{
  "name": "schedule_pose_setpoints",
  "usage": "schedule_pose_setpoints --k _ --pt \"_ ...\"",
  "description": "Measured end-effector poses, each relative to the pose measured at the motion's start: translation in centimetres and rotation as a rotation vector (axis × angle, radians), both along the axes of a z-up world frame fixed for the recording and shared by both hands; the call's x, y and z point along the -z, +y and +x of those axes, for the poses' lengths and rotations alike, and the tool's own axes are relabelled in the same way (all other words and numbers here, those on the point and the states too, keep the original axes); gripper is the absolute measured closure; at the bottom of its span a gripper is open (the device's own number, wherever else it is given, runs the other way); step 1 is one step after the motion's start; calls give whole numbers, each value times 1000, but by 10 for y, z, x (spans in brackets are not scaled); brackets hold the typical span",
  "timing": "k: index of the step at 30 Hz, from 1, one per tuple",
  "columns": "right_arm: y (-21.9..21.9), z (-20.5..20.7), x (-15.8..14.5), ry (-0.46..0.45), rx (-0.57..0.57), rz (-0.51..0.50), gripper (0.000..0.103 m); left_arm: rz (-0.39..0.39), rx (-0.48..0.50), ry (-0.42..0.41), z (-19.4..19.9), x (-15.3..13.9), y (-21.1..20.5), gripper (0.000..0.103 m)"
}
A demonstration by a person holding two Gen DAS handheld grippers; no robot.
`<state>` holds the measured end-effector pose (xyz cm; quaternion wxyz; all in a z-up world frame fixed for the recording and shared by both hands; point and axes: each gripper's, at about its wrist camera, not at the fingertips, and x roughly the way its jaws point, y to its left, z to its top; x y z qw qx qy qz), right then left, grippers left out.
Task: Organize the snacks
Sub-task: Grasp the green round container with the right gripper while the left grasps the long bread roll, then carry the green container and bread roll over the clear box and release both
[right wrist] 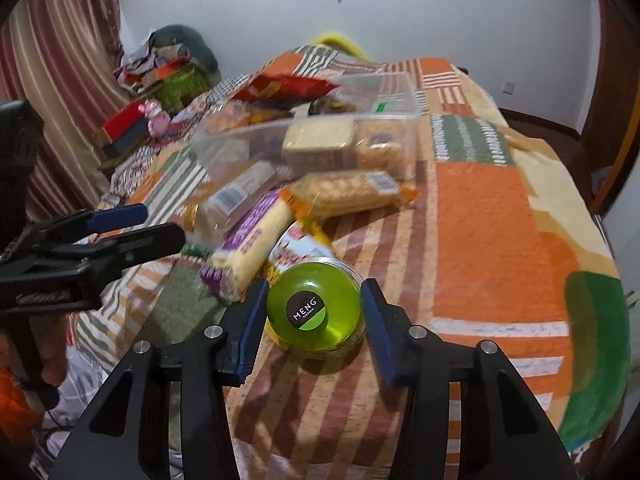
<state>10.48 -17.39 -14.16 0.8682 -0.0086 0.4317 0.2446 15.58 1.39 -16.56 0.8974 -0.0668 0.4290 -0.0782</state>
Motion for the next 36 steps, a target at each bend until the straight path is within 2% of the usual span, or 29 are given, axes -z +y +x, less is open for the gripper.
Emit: schedule_pose_setpoints --k 4,6,9,13,15,17,18,20,25,32,36 --pt "-13 7 -13 -32 33 11 59 25 -27 4 28 12 0 19" --pt "-20 11 -17 -38 50 22 59 31 -54 34 42 24 2 20" --pt "-26 17 -20 -40 70 30 59 -2 -74 65 55 40 8 24" --pt "-32 24 -18 -33 90 29 59 -40 -69 67 62 49 7 29" --pt "-32 26 -17 -27 95 31 59 -52 -63 65 63 51 7 32" --pt "-32 28 -16 -23 96 33 59 -83 -62 66 64 53 7 40" --pt "-31 28 -16 -24 95 30 59 -98 -56 66 65 53 7 49" --pt "-30 27 -17 -25 90 29 59 -101 -48 61 65 53 5 55" --pt "-26 26 -20 -32 74 28 59 -43 -33 38 55 45 0 67" --pt "-23 30 -28 -56 70 33 59 -37 -14 21 36 33 7 67" --pt "-20 35 -36 -82 68 35 59 -27 -12 -21 24 14 8 67"
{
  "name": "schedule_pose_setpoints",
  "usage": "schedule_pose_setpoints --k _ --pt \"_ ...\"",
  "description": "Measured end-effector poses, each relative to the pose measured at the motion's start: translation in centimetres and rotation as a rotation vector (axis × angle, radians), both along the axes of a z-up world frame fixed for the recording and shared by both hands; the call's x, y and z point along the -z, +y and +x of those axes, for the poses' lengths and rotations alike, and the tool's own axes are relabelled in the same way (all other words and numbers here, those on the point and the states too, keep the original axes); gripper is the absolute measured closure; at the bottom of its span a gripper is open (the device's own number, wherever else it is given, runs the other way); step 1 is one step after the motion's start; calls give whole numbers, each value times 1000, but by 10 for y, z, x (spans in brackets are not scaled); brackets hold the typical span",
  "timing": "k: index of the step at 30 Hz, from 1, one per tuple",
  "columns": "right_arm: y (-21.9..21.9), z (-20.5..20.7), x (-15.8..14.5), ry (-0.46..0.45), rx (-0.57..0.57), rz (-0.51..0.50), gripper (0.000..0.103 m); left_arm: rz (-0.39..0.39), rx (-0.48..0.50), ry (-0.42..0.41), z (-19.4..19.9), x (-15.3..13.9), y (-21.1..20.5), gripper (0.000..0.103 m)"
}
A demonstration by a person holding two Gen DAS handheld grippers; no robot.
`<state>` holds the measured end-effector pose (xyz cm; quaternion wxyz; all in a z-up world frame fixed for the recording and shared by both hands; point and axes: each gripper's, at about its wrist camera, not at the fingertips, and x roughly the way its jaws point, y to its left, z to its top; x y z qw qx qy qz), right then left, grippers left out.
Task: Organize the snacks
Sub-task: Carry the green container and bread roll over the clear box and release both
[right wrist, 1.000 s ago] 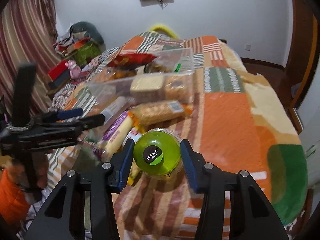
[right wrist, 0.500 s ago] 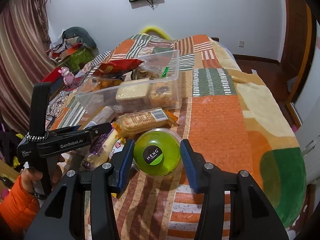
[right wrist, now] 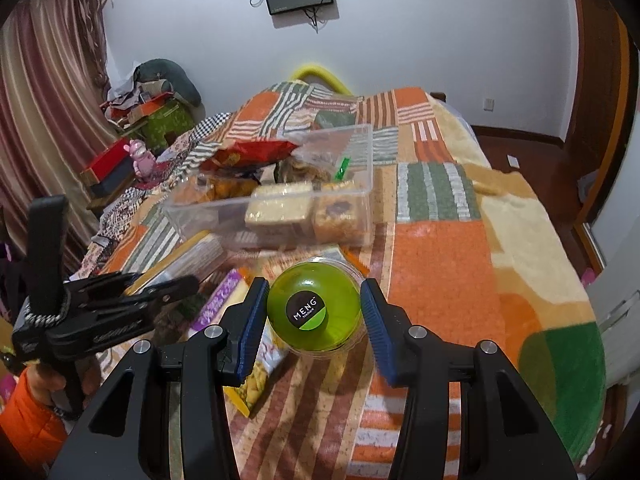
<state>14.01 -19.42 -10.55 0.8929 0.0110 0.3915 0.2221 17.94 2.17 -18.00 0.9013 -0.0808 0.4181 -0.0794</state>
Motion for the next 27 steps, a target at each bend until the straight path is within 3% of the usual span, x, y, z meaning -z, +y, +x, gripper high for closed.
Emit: schedule_pose_setpoints --k 7,14,27 --pt "8 13 -20 -63 -3 2 59 -8 3 -87 -4 -35 3 67" --pt "16 29 -38 -123 -7 8 59 -8 8 -152 18 -64 1 67" --pt "27 70 -44 -166 1 19 59 17 48 -194 80 -80 -16 67"
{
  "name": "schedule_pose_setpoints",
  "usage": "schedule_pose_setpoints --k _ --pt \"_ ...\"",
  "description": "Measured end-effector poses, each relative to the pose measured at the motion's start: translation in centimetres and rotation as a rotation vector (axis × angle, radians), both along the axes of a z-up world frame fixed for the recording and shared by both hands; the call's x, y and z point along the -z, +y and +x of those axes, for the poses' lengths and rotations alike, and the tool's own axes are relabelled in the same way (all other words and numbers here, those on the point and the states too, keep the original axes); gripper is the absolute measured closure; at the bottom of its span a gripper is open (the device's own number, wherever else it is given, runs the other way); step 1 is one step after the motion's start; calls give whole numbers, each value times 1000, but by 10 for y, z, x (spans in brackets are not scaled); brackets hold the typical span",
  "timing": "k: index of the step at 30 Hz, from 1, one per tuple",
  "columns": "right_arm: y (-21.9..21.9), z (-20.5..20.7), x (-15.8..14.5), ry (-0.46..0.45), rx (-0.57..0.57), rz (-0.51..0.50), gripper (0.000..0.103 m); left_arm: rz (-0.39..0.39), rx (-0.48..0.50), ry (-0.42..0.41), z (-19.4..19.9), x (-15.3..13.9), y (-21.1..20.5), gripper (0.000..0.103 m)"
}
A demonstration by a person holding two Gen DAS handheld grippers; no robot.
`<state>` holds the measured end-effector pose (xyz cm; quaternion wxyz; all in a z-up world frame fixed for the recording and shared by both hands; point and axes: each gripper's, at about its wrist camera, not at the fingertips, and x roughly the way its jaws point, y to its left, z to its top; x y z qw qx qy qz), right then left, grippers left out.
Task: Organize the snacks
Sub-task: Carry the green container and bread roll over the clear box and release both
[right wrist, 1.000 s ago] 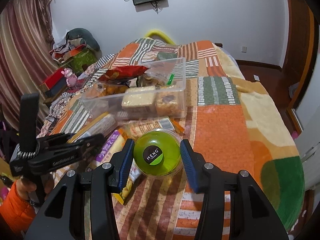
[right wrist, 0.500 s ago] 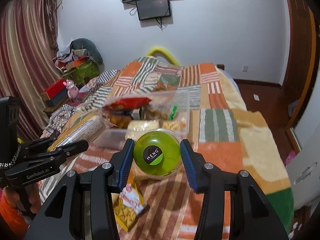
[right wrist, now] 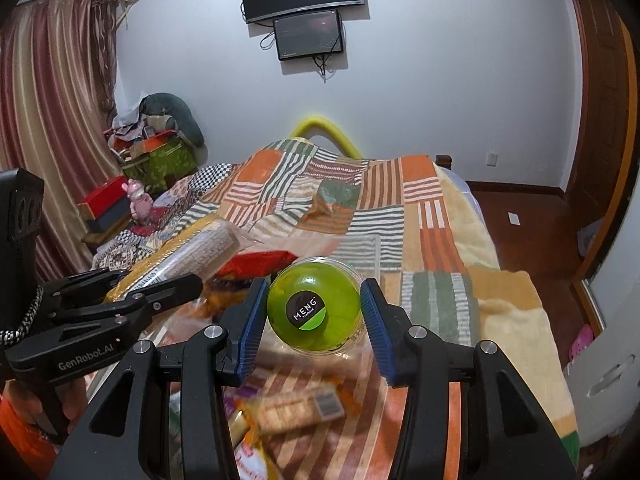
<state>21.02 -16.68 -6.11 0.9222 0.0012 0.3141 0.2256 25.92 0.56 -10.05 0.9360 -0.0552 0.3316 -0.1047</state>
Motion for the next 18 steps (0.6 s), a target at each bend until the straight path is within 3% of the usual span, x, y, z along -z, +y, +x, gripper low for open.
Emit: schedule_pose_setpoints --k 13,18 --pt "10 53 29 97 -27 -23 59 53 10 70 58 30 -11 67" --pt "15 66 42 142 -40 -32 59 30 1 110 74 41 -4 67"
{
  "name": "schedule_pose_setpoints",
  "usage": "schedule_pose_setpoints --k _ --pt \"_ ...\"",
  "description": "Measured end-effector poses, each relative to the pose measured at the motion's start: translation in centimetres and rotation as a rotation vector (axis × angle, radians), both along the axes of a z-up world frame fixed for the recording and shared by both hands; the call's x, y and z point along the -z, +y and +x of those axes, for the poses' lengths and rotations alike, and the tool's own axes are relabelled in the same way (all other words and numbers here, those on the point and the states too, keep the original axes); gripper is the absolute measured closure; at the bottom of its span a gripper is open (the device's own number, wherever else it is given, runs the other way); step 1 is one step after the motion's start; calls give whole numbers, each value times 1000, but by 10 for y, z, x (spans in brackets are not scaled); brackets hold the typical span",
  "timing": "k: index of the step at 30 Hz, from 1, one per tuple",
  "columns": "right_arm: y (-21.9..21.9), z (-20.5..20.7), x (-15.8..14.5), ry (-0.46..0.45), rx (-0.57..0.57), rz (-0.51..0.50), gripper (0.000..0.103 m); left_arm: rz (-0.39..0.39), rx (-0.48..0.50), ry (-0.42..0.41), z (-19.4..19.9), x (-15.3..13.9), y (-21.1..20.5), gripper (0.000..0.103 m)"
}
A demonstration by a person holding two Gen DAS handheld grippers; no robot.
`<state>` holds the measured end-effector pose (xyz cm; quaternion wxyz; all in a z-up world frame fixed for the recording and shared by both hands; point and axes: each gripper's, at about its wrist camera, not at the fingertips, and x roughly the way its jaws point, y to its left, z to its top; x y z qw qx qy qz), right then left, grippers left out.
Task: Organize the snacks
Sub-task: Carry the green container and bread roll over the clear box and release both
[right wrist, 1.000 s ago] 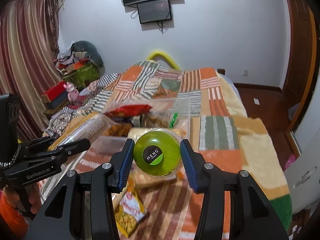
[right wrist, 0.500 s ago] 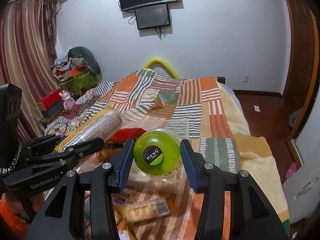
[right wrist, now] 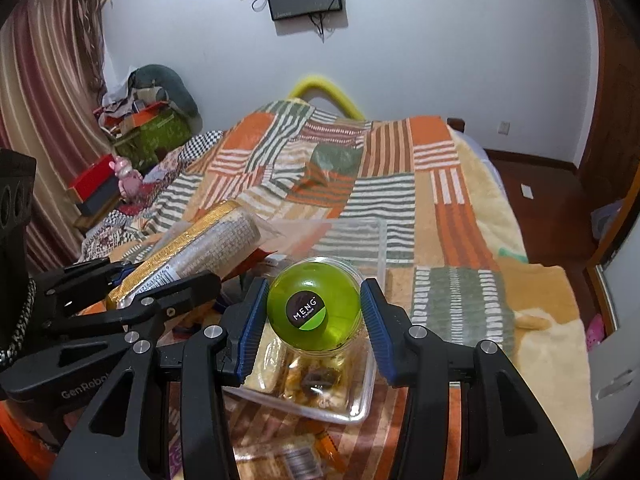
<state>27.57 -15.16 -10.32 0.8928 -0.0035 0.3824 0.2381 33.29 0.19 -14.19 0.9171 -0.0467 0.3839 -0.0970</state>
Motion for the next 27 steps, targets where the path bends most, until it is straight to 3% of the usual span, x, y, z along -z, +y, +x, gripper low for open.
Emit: schedule_pose_setpoints --k 6,18,23,25,27 --pt "3 9 8 60 -23 26 58 -6 -1 -10 2 -1 3 66" --pt "-13 -21 -18 -7 -24 17 57 12 26 -58 -46 -29 7 62" --pt "-13 -40 -13 4 -39 -5 49 42 33 -41 -75 -23 13 56" --pt "-12 -47 -6 10 -38 -27 39 53 27 -18 -86 -15 18 55" --pt "-9 -51 2 16 -32 -53 35 58 19 9 -93 -6 24 54"
